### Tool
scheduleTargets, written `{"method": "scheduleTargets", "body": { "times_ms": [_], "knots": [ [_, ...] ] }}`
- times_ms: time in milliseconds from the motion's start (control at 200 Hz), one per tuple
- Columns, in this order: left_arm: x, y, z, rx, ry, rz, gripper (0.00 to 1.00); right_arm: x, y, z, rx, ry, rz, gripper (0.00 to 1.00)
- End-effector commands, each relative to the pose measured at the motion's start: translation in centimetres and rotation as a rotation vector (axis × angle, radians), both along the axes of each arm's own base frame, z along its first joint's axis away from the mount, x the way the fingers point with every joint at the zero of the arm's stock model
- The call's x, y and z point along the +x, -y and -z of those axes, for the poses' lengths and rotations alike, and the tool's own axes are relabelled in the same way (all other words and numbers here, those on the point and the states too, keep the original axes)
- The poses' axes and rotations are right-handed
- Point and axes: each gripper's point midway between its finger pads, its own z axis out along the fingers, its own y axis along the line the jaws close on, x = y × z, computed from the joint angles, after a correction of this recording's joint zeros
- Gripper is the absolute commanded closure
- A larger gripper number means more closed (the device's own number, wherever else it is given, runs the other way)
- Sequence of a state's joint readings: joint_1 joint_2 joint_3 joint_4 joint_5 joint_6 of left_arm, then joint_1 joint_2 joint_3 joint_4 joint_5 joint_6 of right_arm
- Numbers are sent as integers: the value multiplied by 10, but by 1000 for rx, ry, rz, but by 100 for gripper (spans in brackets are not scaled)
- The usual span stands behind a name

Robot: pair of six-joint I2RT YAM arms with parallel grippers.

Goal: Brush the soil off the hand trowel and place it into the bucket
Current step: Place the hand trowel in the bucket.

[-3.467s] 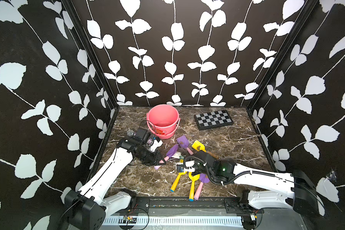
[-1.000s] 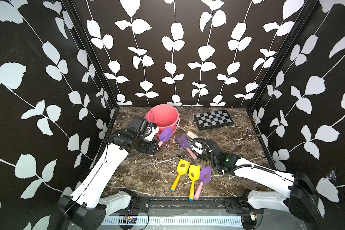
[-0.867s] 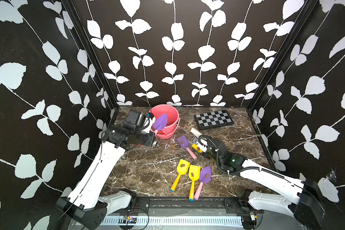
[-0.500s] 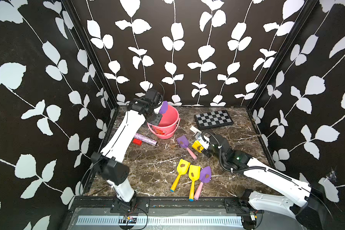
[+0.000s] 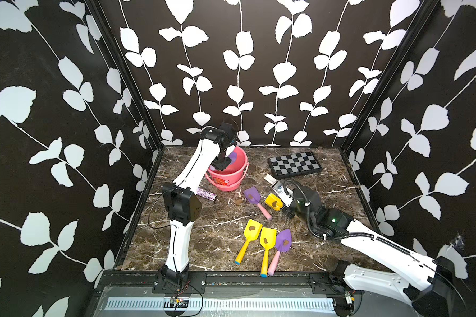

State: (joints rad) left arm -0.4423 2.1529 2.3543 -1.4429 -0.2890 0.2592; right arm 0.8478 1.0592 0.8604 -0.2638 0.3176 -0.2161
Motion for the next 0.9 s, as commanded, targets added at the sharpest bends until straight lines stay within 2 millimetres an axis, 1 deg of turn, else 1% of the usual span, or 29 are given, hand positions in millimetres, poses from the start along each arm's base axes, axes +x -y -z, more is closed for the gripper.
{"method": "scheduleTargets", "body": {
  "times_ms": [0, 100, 180, 360, 531, 646, 796, 896],
  "knots": [
    [0, -7, -4, 49, -10, 10, 97, 5, -3, 2, 23, -5, 19, 100],
    [6, -4, 4, 59, -21, 17, 93, 7, -5, 5, 16, -14, 19, 100],
    [12, -7, 10, 90, -23, 17, 90, 7, -6, 7, 13, -20, 19, 100],
    [20, -1, 17, 81, -18, 28, 78, 7, -5, 13, -1, -31, 22, 100],
    [21, -2, 27, 99, -41, 37, 69, 9, -6, 15, -1, -34, 28, 100],
    [21, 0, 28, 93, -44, 40, 66, 9, -5, 17, -6, -37, 30, 100],
    [20, 2, 28, 79, -48, 41, 66, 8, -3, 18, -12, -39, 36, 100],
    [18, 5, 21, 53, -39, 44, 65, 8, -2, 17, -10, -36, 42, 100]
  ]
}}
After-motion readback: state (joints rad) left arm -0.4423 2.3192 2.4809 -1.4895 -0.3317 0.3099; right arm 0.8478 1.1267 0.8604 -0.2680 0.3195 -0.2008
